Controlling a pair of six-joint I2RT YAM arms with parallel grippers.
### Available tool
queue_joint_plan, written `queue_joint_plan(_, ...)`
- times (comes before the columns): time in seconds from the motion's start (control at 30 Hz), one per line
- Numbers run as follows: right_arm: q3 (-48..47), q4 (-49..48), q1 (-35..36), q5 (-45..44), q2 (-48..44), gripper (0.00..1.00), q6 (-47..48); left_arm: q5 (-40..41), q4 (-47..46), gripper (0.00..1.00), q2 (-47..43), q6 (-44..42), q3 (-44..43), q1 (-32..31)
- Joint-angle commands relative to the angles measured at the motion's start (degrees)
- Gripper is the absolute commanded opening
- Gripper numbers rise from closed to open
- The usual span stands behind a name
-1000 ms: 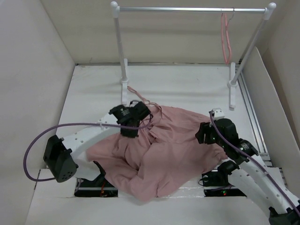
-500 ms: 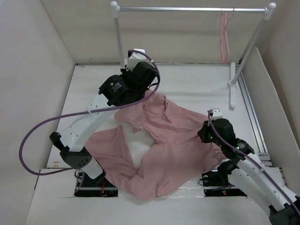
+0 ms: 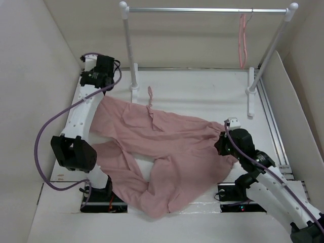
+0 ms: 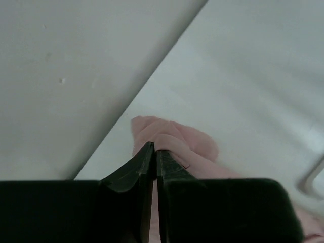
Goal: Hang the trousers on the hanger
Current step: Flatten out the trousers at the center of the board.
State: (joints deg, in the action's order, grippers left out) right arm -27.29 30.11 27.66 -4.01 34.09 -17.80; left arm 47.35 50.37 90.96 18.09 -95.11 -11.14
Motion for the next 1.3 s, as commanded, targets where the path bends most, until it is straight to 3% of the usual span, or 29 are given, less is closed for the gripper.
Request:
queue_joint_plan(0.0, -2.5, -1.1, -0.5, -0.3, 1.6, 0.06, 1.2, -0.7, -4.9, 0.03, 3.1, -2.9, -11.5, 1.0)
queue_joint_plan(0.03, -2.8, -1.1, -0.5, -0.6, 1.9, 0.17, 1.2, -2.3, -4.2, 0.43, 7.3, -3.8, -12.6, 1.9)
queue_joint_plan(0.07, -3.4, -1.1, -0.5, -1.0, 2.9, 0.28, 1.2, -5.0, -3.5, 0.58, 9.1, -3.3, -13.5, 2.6)
queue_joint_plan(0.1, -3.8, -1.4, -0.5, -2.0, 3.4, 0.38, 1.3, -6.6, -2.7, 0.66, 10.5, -1.8, -13.3, 2.6)
queue_joint_plan(0.13, -4.3, -1.4, -0.5, -2.5, 3.8, 0.53, 1.5, -6.7, -0.5, 0.86, 12.1, 1.2, -12.6, 3.1)
queue_joint_plan(0.27, -7.2, -3.4, -1.9, -4.1, 6.8, 0.77, 2.9, -8.7, -4.6, 0.99, 7.5, 2.6, -1.9, 1.7)
queue_joint_plan(0.4, -9.2, -10.2, -8.4, -0.8, 13.5, 0.86, 6.4, -14.7, -11.2, 0.94, -1.6, 2.7, 5.1, -1.1)
queue_joint_plan(0.43, -9.4, -16.1, -11.7, 3.4, 19.1, 0.91, 8.8, -18.7, -13.6, 0.73, -6.9, 2.6, 9.8, -4.8)
queue_joint_plan(0.47, -9.4, -16.1, -13.5, 3.5, 19.2, 0.92, 8.8, -18.8, -14.2, 0.72, -6.9, 2.6, 9.9, -4.9)
queue_joint_plan(0.5, -9.5, -18.0, -15.2, 6.0, 24.0, 0.92, 9.9, -20.3, -14.9, 0.46, -10.0, 3.4, 11.7, -6.1)
queue_joint_plan(0.6, -10.2, -25.7, -20.9, 13.1, 31.5, 0.97, 10.6, -26.8, -18.0, 0.0, -16.0, 7.2, 19.7, -8.5)
queue_joint_plan(0.67, -10.9, -31.5, -21.7, 17.5, 38.4, 0.99, 10.5, -32.0, -20.4, 0.0, -18.6, 9.1, 25.7, -9.1)
queue_joint_plan(0.8, -13.1, -35.0, -22.4, 21.8, 48.3, 1.0, 10.2, -34.3, -22.2, 0.0, -22.8, 11.2, 32.3, -12.8)
queue_joint_plan(0.83, -12.6, -36.8, -22.4, 23.0, 50.7, 1.0, 9.6, -34.8, -22.2, 0.05, -22.6, 11.4, 33.4, -13.7)
queue_joint_plan(0.9, -11.7, -40.6, -21.9, 24.8, 52.3, 0.93, 7.0, -34.4, -21.5, 0.1, -21.1, 12.9, 34.0, -17.1)
queue_joint_plan(0.93, -10.3, -42.0, -21.9, 25.4, 52.9, 0.83, 6.1, -33.7, -21.4, 0.12, -20.6, 13.5, 34.1, -18.6)
queue_joint_plan(1.0, -9.1, -45.0, -21.9, 25.9, 53.8, 0.33, 3.7, -32.2, -21.4, 0.13, -18.8, 14.9, 33.8, -22.0)
queue_joint_plan(1.07, -7.4, -44.7, -23.1, 23.6, 52.6, 0.04, 3.0, -30.8, -21.7, 0.14, -18.0, 16.9, 32.5, -26.6)
queue_joint_plan(1.13, -7.0, -42.8, -24.2, 21.7, 46.7, 0.0, 3.3, -30.2, -21.8, 0.19, -17.3, 18.2, 30.6, -29.3)
queue_joint_plan(1.27, -11.4, -28.2, -30.6, 11.6, 31.5, 0.0, 8.9, -30.5, -22.4, 0.29, -17.8, 18.8, 28.9, -29.8)
